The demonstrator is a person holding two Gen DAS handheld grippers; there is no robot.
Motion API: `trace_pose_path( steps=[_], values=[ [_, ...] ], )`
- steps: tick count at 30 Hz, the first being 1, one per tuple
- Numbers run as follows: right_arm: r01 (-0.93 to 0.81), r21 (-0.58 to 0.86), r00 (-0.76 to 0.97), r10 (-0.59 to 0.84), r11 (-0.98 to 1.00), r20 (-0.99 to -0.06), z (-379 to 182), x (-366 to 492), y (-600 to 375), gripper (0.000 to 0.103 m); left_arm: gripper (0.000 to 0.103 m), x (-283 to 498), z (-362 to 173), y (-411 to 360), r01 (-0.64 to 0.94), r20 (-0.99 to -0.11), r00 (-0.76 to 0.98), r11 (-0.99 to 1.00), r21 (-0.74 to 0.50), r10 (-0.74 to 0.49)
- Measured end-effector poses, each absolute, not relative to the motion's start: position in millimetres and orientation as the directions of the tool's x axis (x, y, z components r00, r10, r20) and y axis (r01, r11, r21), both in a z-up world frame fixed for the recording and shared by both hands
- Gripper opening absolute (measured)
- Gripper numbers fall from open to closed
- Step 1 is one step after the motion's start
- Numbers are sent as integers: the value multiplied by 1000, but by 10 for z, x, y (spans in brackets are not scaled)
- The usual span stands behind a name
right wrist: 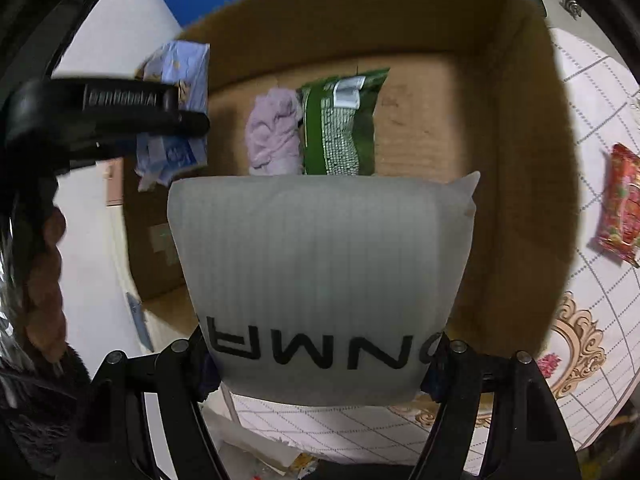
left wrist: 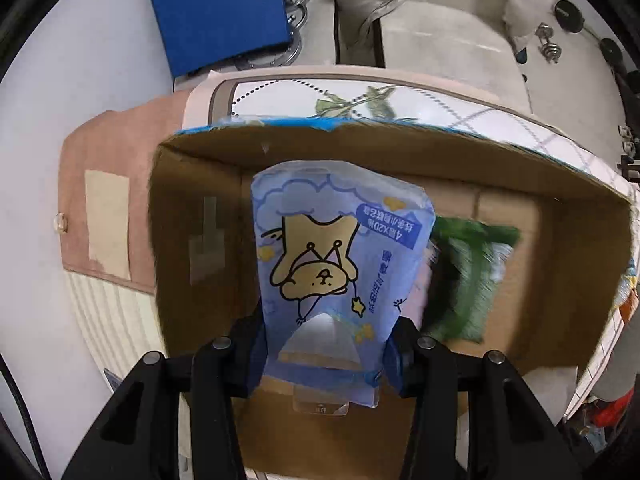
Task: Organize soft objects
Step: 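Lower both held items into the cardboard box and open both grippers, then lift both grippers out of the box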
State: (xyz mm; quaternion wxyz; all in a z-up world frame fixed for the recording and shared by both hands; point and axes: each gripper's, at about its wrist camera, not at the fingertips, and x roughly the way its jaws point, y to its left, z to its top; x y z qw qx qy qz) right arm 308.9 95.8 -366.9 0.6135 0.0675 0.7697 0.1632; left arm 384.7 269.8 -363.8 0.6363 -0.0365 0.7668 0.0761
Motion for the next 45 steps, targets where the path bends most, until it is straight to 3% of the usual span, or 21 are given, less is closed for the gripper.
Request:
trace_pose_path(
  steps=[10, 14, 18, 19, 20, 22, 32, 45],
  values=[
    [-115, 272, -290, 230, 955, -929, -3970, 3063, 1199, 81, 52, 3952, -3890, 2805, -158, -970, -243, 986, 57, 18],
    [-144, 268, -298, 217, 953, -930, -3954, 2976, 1394, 93, 69, 3955, -3793, 2854, -188, -975, -221, 982, 24, -19],
    [-151, 266, -269, 219, 952, -938, -3805, 2969, 1502, 103, 71, 3953, -3634, 2902, -201, -981, -193, 980, 5, -35],
    [-156, 262, -260, 216, 952, -941, -3761, 2961, 1520, 103, 77, 3946, -3591, 2914, -200, -983, -183, 980, 6, -31],
    [-159, 254, -249, 210, 954, -945, -3711, 2955, 1532, 103, 89, 3930, -3538, 2921, -199, -985, -171, 980, 9, -26],
    [-165, 233, -219, 194, 958, -956, -3626, 2959, 1563, 103, 96, 3885, -3401, 2940, -205, -990, -136, 979, 7, -21],
    [-163, 162, -19, 161, 973, -987, -3154, 2912, 1304, 103, 98, 3276, -2642, 2773, -195, -997, 81, 981, -21, -6],
    [-165, 88, 191, 119, 982, -974, -2425, 2460, 713, 103, 103, 2276, -2107, 2481, -200, -959, 273, 980, 18, 73]
  ],
)
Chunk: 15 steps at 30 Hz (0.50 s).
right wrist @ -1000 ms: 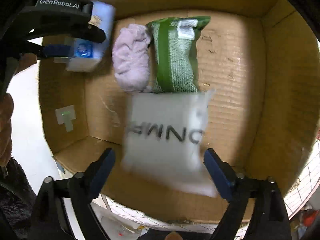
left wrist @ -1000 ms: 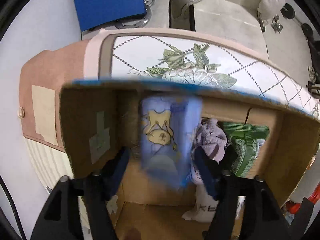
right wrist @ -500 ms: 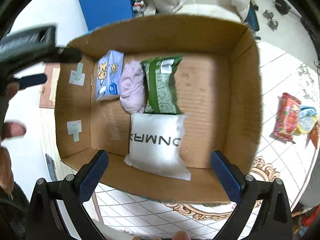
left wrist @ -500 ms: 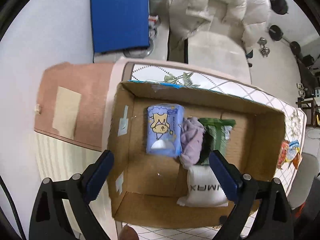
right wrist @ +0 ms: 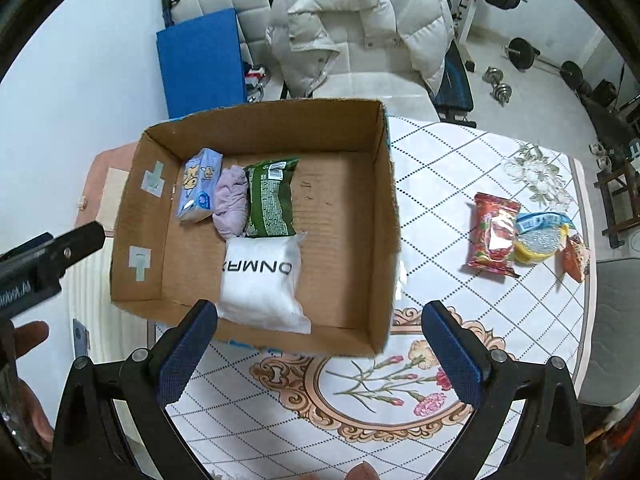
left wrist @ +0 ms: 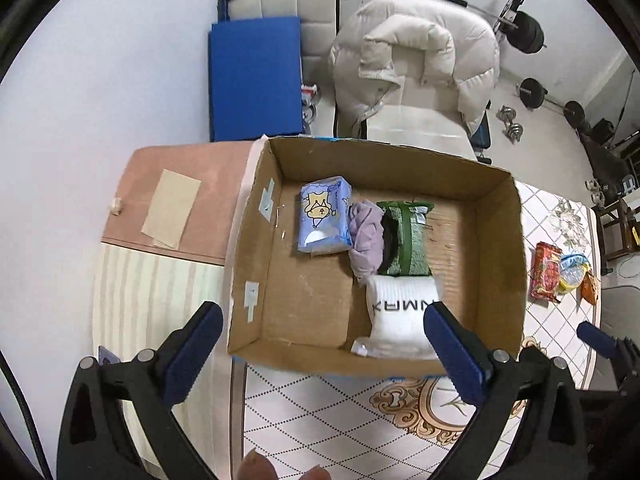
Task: Organize soft objects
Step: 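Lift both grippers out of the box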
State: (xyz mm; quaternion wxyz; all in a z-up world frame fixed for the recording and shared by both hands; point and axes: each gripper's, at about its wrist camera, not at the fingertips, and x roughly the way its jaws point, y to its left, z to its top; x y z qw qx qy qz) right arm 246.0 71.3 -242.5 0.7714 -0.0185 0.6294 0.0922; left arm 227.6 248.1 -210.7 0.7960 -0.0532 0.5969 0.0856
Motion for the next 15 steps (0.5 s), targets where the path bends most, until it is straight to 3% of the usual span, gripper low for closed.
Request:
trace_pose_path(
  steps=[15],
  values=[
    [-207, 139, 280, 195, 968, -940, -1871, 1948, 480, 103, 103, 1628, -1633, 2114, -186, -924, 366, 981, 45, 112]
  ],
)
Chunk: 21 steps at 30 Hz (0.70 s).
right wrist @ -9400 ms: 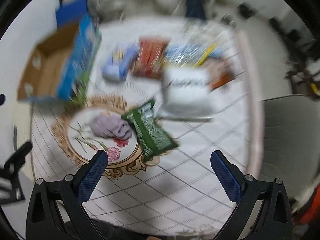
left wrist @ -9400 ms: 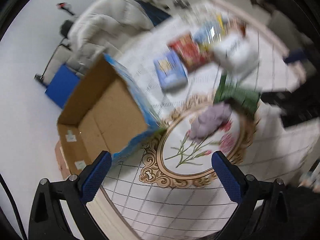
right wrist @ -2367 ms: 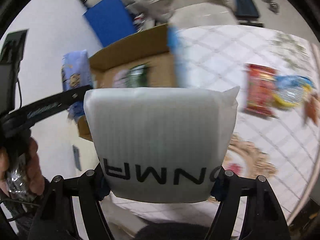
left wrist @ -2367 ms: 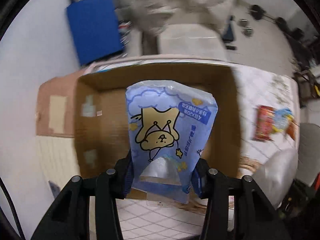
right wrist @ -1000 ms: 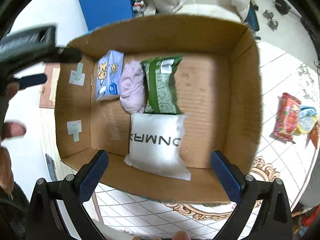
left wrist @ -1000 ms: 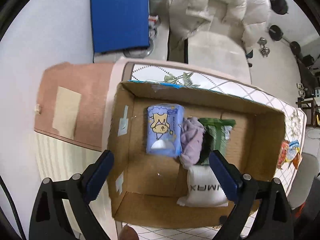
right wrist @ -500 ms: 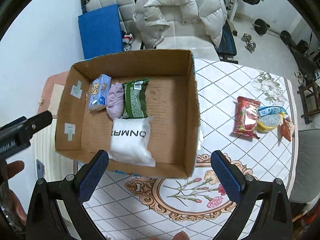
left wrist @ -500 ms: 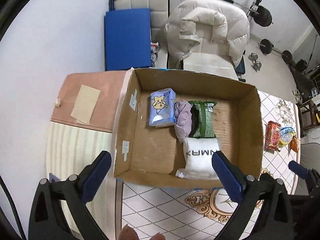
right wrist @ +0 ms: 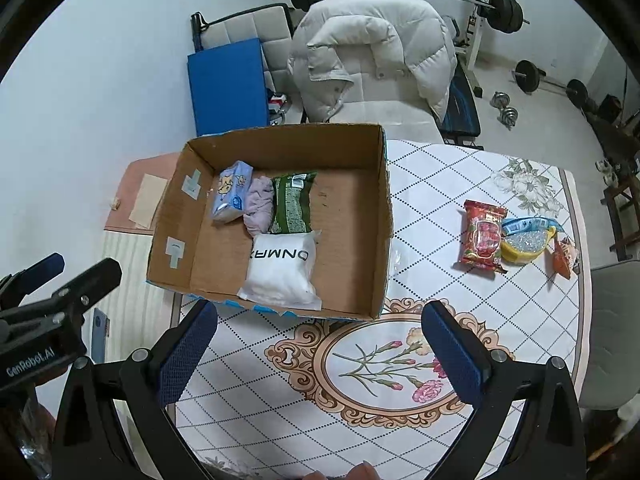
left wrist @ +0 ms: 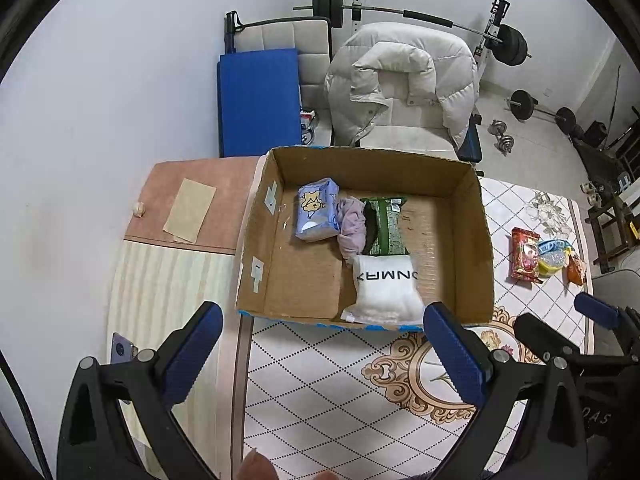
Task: Organize soft objects
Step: 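Lift both grippers out of the box, then grasp the red snack bag with the left gripper while the right grasps the yellow sponge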
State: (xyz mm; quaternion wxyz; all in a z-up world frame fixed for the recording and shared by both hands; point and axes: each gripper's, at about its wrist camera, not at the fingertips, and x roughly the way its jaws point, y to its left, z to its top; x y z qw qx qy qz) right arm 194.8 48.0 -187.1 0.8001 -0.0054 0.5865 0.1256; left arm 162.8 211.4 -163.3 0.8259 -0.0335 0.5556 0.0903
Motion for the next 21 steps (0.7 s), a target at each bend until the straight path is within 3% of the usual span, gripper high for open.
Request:
trace_pose_path(
  steps=[12, 17, 21],
  values=[
    [-107, 230, 269, 250, 967, -930, -1879, 2207, -415, 103, 103, 2048, -1749, 1220, -75, -945, 320, 996, 44, 66],
    [204, 274, 233, 225, 940, -946, -2314, 2613, -1714, 103, 103, 2604, -2110, 446, -9, -966, 258, 1000, 13, 15],
    [481, 266, 143, 224, 836, -964, -3107, 3014, -2741, 103, 103, 3111, -2588, -212, 60, -986, 160, 997, 46, 36]
  ],
)
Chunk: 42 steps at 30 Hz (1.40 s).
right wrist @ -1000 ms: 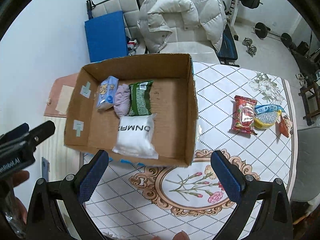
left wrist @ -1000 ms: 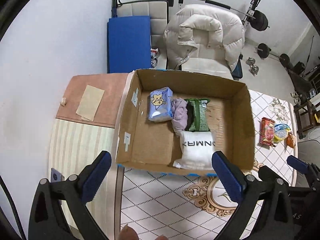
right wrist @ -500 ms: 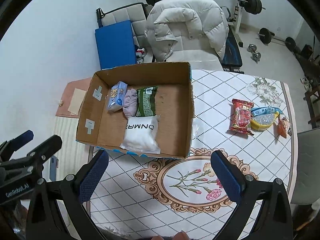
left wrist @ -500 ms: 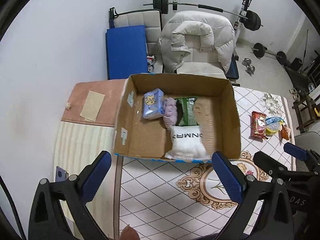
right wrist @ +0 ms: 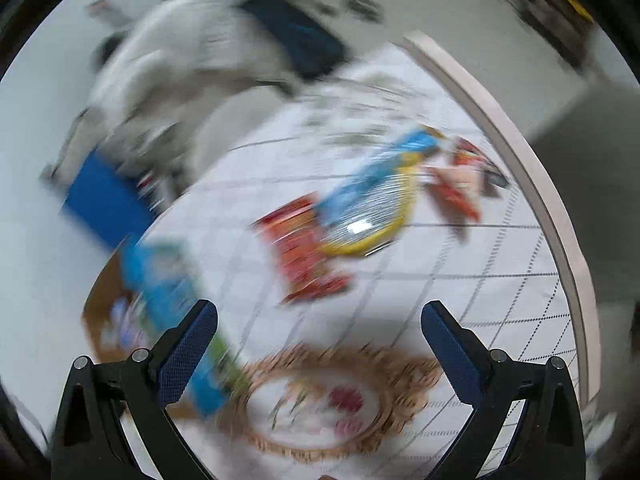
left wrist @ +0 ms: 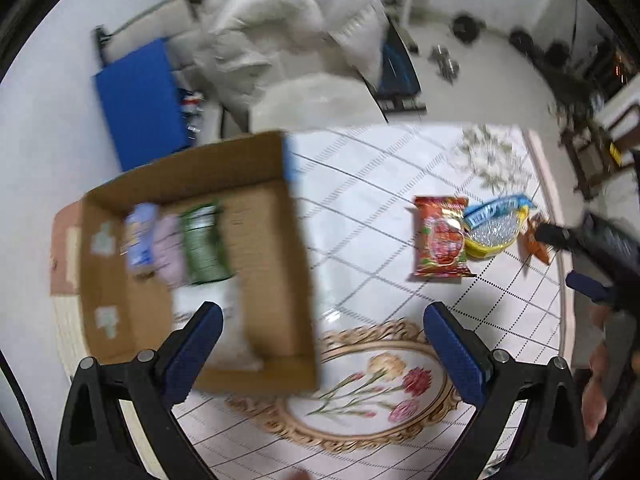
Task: Organize soft objects
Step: 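Grasp the red snack bag with the left gripper while the right grasps the yellow sponge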
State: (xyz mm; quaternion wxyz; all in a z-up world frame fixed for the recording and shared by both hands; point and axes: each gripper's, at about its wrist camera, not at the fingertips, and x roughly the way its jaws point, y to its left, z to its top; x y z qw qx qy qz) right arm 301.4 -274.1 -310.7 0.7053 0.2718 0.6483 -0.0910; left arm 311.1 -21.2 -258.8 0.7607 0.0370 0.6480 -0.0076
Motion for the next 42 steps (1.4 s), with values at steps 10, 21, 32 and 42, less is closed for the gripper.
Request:
trace_pose_path(
  steps=[10, 21, 32, 42],
  values=[
    [541, 186, -92, 277, 820, -956, -4399, 3721, -3062, 77, 103, 3777, -3623, -804, 100, -997, -72, 995, 26, 33],
    [194, 64, -235, 109, 979, -966, -4370, 3539, -3015, 66, 103, 4072, -4193, -1318, 127, -971, -227, 987, -98, -68],
    [270, 59, -227, 123, 961, -966, -4331, 3704, -3314, 80, 69, 4179, -4544, -1538, 158, -959, -284, 986, -59, -12],
    [253, 39, -175, 85, 967, -981, -4178, 3600, -3140, 50, 43, 3634, -4028, -1282, 156, -987, -159, 986, -53, -28]
  ],
)
